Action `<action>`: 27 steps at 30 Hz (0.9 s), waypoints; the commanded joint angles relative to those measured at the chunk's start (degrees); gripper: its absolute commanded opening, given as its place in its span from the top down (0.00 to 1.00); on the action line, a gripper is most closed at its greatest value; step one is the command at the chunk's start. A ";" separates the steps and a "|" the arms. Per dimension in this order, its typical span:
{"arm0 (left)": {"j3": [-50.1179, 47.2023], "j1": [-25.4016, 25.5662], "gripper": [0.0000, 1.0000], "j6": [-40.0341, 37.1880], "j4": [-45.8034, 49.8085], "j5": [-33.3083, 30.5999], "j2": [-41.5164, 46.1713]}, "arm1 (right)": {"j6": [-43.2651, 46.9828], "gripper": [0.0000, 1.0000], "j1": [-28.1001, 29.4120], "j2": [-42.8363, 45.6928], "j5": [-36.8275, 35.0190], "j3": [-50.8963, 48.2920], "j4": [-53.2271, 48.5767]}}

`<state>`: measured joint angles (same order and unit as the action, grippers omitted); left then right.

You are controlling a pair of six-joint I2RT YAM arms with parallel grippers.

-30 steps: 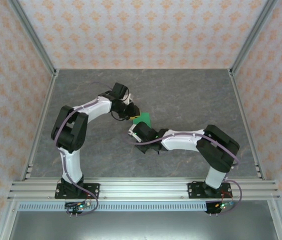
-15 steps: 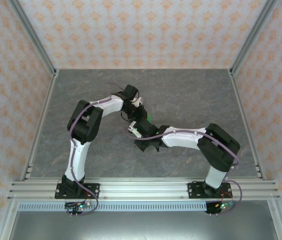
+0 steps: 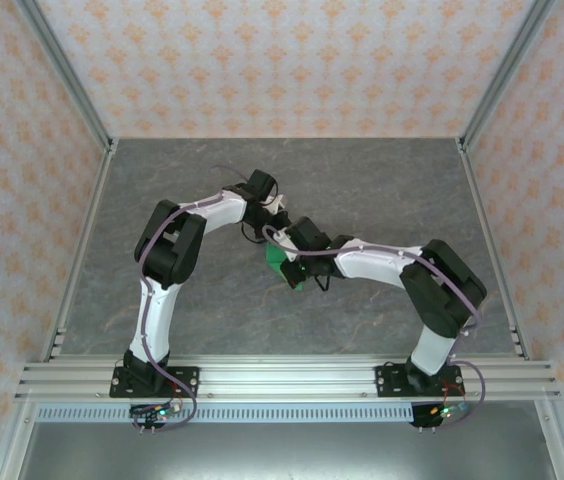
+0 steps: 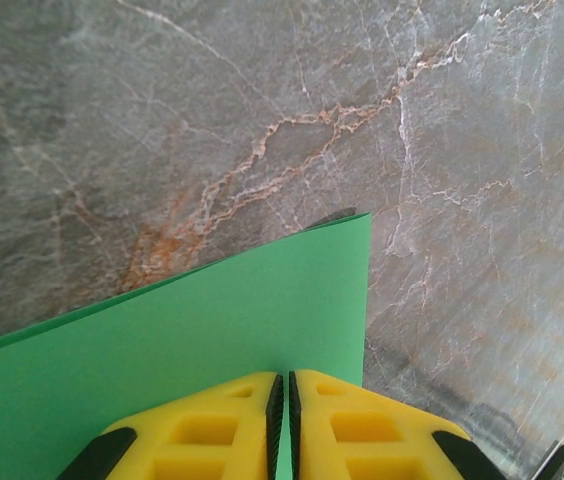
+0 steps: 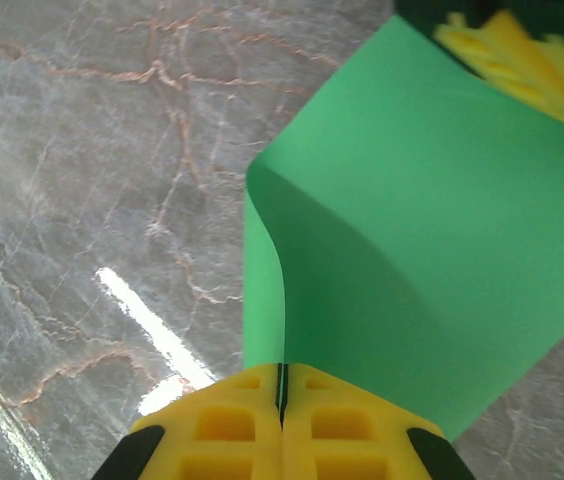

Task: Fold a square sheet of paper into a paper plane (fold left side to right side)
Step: Third fold the triangle at the center of the table.

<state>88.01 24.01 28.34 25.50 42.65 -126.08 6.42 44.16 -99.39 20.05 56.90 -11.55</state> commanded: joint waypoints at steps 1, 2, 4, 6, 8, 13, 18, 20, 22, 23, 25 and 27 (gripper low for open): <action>-1.87 0.16 0.85 -1.62 3.47 -3.06 -2.57 | -2.75 1.00 -1.41 -0.17 2.50 0.27 1.12; -1.87 0.17 0.85 -1.62 3.42 -3.05 -2.50 | -3.05 1.00 -1.87 -0.18 2.71 0.25 1.29; -1.96 0.17 0.85 -1.62 3.41 -3.10 -2.59 | -3.49 1.00 -2.51 -0.60 3.39 0.38 1.41; -1.96 0.17 0.85 -1.62 3.43 -3.10 -2.58 | -3.78 1.00 -3.13 -1.27 3.89 0.51 1.23; -1.96 0.18 0.85 -1.73 3.51 -3.10 -2.53 | -4.18 1.00 -3.53 -1.74 3.89 0.49 1.18; -1.96 0.17 0.86 -1.71 3.65 -3.02 -2.44 | -4.90 1.00 -3.91 -2.28 3.31 0.49 1.67; -1.96 0.17 0.86 -1.81 3.79 -3.10 -2.41 | -5.68 1.00 -4.34 -2.55 2.26 0.53 1.75; -1.96 0.16 0.86 -1.80 3.85 -3.10 -2.51 | -6.04 1.00 -4.60 -2.51 2.07 0.49 1.92; -1.96 0.21 0.86 -1.79 3.88 -3.10 -2.51 | -6.34 1.00 -4.78 -2.62 1.69 0.53 1.95; -1.94 0.16 0.86 -1.84 3.91 -3.10 -2.57 | -6.37 1.00 -4.79 -2.66 1.61 0.55 1.84; -1.96 0.19 0.86 -1.83 3.88 -3.11 -2.53 | -6.41 1.00 -4.79 -2.92 1.41 0.73 1.78; -1.96 0.17 0.86 -1.83 3.96 -3.19 -2.57 | -6.41 1.00 -4.72 -3.21 1.46 0.91 1.41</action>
<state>87.92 24.01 27.94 25.52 42.61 -126.08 0.80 39.59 -101.12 22.68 56.90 -11.05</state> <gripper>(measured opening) 0.139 0.067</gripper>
